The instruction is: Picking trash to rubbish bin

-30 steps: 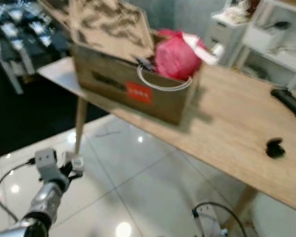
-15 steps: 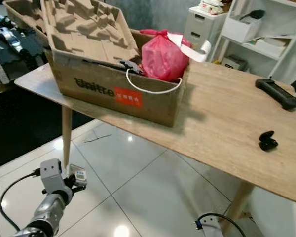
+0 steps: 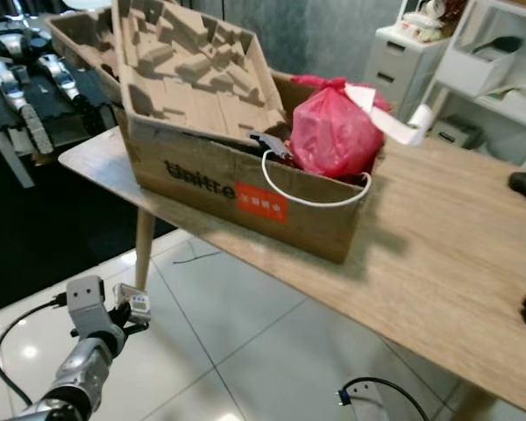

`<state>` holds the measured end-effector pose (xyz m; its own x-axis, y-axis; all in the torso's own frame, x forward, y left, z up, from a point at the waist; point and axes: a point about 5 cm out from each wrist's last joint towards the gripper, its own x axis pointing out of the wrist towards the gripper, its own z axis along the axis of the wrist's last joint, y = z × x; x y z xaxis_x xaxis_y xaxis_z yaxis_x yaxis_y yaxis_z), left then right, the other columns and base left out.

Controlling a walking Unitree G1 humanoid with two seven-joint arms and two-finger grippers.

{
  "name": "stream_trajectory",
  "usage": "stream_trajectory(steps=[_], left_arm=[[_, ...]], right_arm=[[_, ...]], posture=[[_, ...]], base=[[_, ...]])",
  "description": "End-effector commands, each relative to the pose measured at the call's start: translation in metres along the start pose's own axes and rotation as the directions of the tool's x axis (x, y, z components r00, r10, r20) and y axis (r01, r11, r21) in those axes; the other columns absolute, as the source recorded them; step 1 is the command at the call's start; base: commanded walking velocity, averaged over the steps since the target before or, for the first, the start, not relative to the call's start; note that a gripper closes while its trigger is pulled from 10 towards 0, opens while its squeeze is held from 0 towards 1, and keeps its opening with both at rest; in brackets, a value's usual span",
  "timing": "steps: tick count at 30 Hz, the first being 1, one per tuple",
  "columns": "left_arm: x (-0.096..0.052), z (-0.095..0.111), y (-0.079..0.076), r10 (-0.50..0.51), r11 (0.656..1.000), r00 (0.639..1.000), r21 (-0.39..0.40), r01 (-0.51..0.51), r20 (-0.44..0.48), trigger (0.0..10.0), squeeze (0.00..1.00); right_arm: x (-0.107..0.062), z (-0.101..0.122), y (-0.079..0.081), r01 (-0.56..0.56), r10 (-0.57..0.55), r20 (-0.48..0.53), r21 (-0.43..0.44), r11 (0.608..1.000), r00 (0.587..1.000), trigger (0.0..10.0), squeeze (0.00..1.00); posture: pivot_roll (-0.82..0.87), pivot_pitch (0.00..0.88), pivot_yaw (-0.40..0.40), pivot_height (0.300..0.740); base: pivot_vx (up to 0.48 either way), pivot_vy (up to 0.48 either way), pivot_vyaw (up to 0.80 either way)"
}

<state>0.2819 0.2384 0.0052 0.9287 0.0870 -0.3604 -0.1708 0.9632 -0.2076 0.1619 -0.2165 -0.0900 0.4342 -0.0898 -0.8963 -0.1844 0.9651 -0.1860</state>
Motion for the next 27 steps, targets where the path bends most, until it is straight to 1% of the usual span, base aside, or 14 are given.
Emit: stream_trajectory(steps=[1,3,5,7,12,14,17,18,19,22,23,24,25,27], left_arm=[[0.001,0.002,-0.003,-0.023,1.0,1.0,0.008,0.023,0.021,10.0,0.0],[0.002,0.007,-0.006,-0.052,0.999,0.998,0.014,0.052,0.042,10.0,0.0],[0.003,0.01,-0.006,-0.062,0.997,0.997,0.04,0.06,0.047,10.0,0.0],[0.004,0.013,-0.005,-0.059,0.998,0.996,0.032,0.057,0.061,10.0,0.0],[0.007,0.037,0.009,0.019,1.0,0.988,0.015,-0.022,0.15,10.0,0.0],[0.007,0.054,0.016,0.041,0.999,0.974,0.011,-0.044,0.223,10.0,0.0],[0.007,0.063,0.02,0.052,0.999,0.965,-0.003,-0.054,0.257,10.0,0.0],[0.005,0.082,0.03,0.082,0.997,0.938,-0.027,-0.077,0.337,10.0,0.0],[0.005,0.082,0.03,0.082,0.997,0.938,-0.027,-0.077,0.337,10.0,0.0],[0.0,0.106,0.045,0.127,0.992,0.895,-0.052,-0.116,0.427,10.0,0.0],[-0.007,0.125,0.062,0.189,0.982,0.851,-0.087,-0.168,0.49,10.0,0.0],[-0.012,0.133,0.072,0.23,0.973,0.827,-0.11,-0.202,0.513,10.0,0.0],[-0.012,0.133,0.072,0.23,0.973,0.827,-0.11,-0.202,0.513,10.0,0.0],[-0.022,0.145,0.091,0.322,0.946,0.77,-0.162,-0.28,0.55,10.0,0.0]], right_arm=[[-0.001,-0.006,-0.004,0.015,-0.015,-0.018,0.005,1.0,1.0,10.0,0.0],[-0.001,-0.007,-0.003,0.014,-0.014,-0.022,0.003,1.0,1.0,10.0,0.0],[-0.001,-0.009,-0.002,0.013,-0.013,-0.026,0.0,1.0,1.0,10.0,0.0],[-0.001,-0.009,-0.002,0.012,-0.012,-0.027,-0.001,1.0,1.0,10.0,0.0],[-0.001,-0.014,-0.001,0.01,-0.011,-0.04,-0.018,1.0,0.999,10.0,0.0],[-0.001,-0.017,0.0,0.01,-0.011,-0.046,-0.022,1.0,0.999,10.0,0.0],[-0.002,-0.017,0.0,0.009,-0.01,-0.049,-0.024,1.0,0.999,10.0,0.0],[-0.002,-0.02,0.001,0.008,-0.009,-0.055,-0.029,1.0,0.998,10.0,0.0],[-0.002,-0.02,0.001,0.008,-0.009,-0.055,-0.029,1.0,0.998,10.0,0.0],[-0.002,-0.023,0.001,0.005,-0.007,-0.062,-0.034,0.999,0.998,10.0,0.0],[-0.002,-0.025,0.0,0.005,-0.007,-0.066,-0.039,0.999,0.998,10.0,0.0],[-0.003,-0.026,0.0,0.004,-0.007,-0.068,-0.04,0.999,0.998,10.0,0.0],[-0.003,-0.026,0.0,0.004,-0.007,-0.068,-0.04,0.999,0.998,10.0,0.0],[-0.003,-0.027,0.0,0.004,-0.008,-0.072,-0.044,0.999,0.997,10.0,0.0]], posture=[[0.05,0.097,-0.037,0.74],[0.05,0.098,-0.037,0.74],[0.05,0.1,-0.037,0.74],[0.05,0.1,-0.037,0.74],[0.05,0.104,-0.036,0.74],[0.05,0.104,-0.036,0.74],[0.05,0.104,-0.036,0.74],[0.05,0.106,-0.036,0.74],[0.05,0.106,-0.036,0.74],[0.05,0.107,-0.038,0.74],[0.05,0.107,-0.038,0.74],[0.06,0.109,-0.039,0.74],[0.06,0.109,-0.039,0.74],[0.06,0.109,-0.039,0.74]], base=[[0.0,0.0,0.0],[0.0,0.0,0.0],[0.0,-0.472,0.0],[0.0,-0.472,0.0],[0.0,0.0,0.0],[0.0,0.0,0.0],[0.0,0.0,0.0],[0.0,0.0,0.0],[0.0,0.0,0.0],[0.0,0.0,0.0],[0.0,0.0,0.0],[0.0,0.0,0.0],[0.0,0.0,0.0],[0.0,0.0,0.0]])
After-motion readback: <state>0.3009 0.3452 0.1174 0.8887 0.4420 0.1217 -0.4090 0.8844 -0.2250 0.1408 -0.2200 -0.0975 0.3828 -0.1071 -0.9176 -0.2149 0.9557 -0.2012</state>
